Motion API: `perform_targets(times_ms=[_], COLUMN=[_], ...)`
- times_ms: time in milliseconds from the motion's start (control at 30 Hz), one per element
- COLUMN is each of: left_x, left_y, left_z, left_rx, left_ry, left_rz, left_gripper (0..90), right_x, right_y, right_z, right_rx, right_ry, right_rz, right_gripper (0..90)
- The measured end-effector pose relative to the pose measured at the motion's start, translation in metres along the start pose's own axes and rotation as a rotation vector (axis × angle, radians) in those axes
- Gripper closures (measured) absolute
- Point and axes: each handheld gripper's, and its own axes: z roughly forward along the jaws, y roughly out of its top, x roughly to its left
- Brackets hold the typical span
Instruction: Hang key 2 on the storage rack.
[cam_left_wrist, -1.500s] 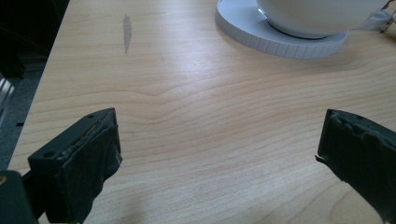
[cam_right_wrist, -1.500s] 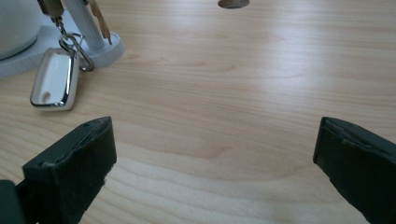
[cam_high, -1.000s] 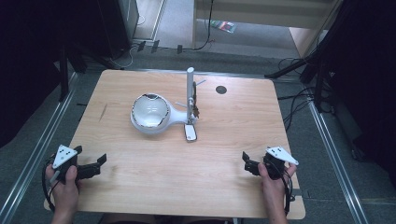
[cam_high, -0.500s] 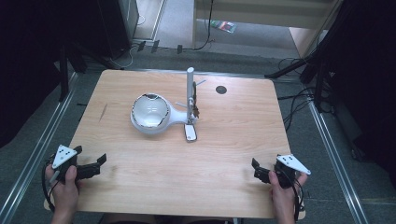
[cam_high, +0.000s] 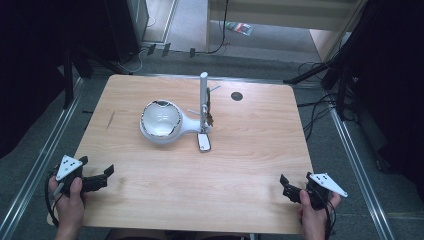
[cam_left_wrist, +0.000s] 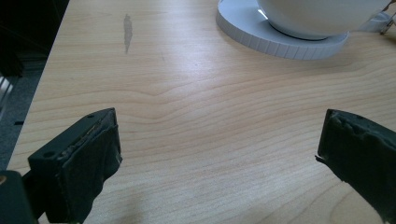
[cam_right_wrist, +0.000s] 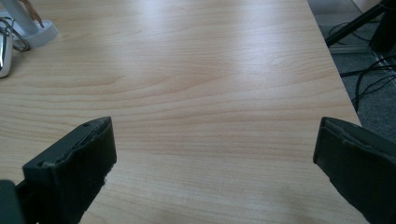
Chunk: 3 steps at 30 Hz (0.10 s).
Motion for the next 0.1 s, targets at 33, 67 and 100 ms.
perform_targets(times_ms=[33, 67, 100], left_x=[0.0000, 0.0000, 0.0000], left_y=[0.0000, 0.0000, -0.0001], left_z=[0.0000, 0.0000, 0.0000], left_rx=[0.000, 0.000, -0.002], left_ry=[0.001, 0.001, 0.000], left_rz=[0.000, -0.001, -0.002], left_gripper=[0.0, 0.0, 0.0], right_x=[0.0009, 0.0019, 0.0029], right_y=[-0.0003, -0.0004, -0.0006], right_z=[0.0005, 0.0010, 0.0011], right_rx=[0.004, 0.006, 0.010], right_ry=[0.001, 0.002, 0.000], right_rz=[-0.009, -0.020, -0.023], right_gripper=[0.0, 0.0, 0.0])
